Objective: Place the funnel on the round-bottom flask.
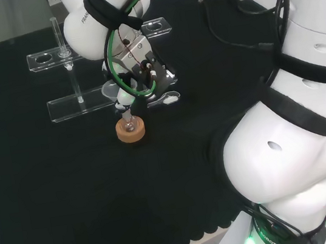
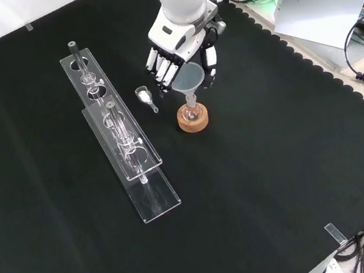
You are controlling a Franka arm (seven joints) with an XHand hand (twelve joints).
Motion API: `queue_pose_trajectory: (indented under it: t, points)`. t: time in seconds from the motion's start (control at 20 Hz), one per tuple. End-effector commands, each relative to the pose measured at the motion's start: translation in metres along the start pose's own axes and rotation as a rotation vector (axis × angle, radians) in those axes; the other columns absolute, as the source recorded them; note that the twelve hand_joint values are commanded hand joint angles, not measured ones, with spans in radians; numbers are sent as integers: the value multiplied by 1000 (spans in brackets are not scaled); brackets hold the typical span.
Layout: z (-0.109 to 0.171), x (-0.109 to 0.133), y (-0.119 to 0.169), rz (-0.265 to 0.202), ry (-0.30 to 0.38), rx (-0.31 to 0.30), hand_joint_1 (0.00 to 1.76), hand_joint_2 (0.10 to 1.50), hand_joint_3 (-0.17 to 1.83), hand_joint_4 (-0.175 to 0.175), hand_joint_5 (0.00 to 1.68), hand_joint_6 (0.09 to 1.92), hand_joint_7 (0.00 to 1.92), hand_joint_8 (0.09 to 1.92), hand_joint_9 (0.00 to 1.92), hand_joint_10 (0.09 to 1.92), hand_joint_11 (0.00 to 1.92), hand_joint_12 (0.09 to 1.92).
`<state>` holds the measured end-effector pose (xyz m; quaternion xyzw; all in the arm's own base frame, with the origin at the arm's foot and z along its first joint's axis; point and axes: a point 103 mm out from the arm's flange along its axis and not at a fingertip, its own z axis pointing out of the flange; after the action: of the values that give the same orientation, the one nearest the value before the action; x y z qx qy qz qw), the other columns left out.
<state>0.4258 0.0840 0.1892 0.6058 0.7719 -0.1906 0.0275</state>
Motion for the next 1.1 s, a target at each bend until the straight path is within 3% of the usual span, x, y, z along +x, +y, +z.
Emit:
queue_pose_trajectory:
  t: [0.05,0.3,0.4,0.45,0.55,0.65,0.75,1.1]
  points:
    - [1,0,0,-1,-1,-6,910,669,626,-117,705,1080,641,1178,1052,940,758,1085]
    - [1,0,0,1,-1,-4,910,669,626,-117,702,1080,640,1177,1049,940,756,1086]
    - [2,0,-1,2,2,-2,906,666,626,-113,600,1039,606,1166,1021,939,740,1096]
    - [4,0,-2,23,0,10,896,657,628,-106,478,934,550,1136,981,941,708,1119]
    - [6,-2,-3,19,6,18,864,628,627,-101,304,637,422,1055,893,949,616,1183]
    - [8,-3,-3,14,11,33,808,604,598,-96,242,339,322,972,806,950,503,1252]
    - [9,-5,-4,10,10,39,770,599,563,-92,228,164,243,912,740,930,429,1297]
    - [7,-10,-10,6,-17,59,714,604,507,-86,202,87,121,832,644,873,311,1332]
